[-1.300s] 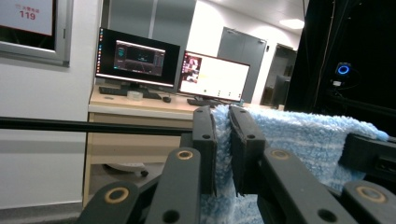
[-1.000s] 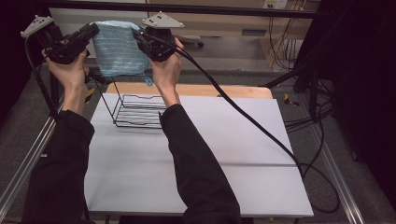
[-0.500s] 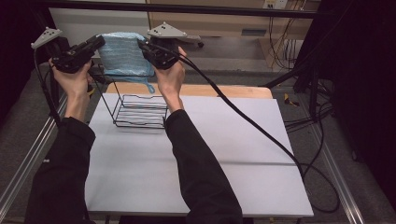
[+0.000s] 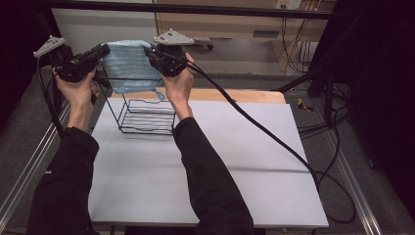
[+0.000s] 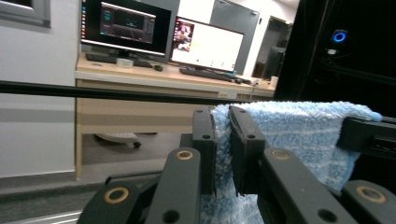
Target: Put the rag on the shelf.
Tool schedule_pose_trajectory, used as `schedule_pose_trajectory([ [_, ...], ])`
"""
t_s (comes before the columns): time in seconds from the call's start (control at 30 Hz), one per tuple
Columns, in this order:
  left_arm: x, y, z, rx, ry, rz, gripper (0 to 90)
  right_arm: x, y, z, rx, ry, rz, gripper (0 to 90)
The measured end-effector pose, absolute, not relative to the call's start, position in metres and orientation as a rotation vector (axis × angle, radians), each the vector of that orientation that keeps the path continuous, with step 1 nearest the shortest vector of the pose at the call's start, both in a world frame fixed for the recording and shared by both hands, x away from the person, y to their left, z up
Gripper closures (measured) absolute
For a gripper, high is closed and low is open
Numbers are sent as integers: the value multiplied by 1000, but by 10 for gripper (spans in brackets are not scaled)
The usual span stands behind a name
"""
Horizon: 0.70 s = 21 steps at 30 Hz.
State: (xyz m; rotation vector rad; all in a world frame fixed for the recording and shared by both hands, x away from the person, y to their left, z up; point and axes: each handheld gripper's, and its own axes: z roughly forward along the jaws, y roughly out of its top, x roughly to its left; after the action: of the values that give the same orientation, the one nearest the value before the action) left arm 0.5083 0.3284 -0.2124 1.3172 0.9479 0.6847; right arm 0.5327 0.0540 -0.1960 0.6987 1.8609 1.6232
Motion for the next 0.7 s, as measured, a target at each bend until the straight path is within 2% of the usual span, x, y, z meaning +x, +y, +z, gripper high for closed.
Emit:
schedule_pose_trajectory([
  [0.7, 486, 340, -229, 1408, 902, 658, 804, 514, 48, -212, 673, 1968, 1669, 814],
])
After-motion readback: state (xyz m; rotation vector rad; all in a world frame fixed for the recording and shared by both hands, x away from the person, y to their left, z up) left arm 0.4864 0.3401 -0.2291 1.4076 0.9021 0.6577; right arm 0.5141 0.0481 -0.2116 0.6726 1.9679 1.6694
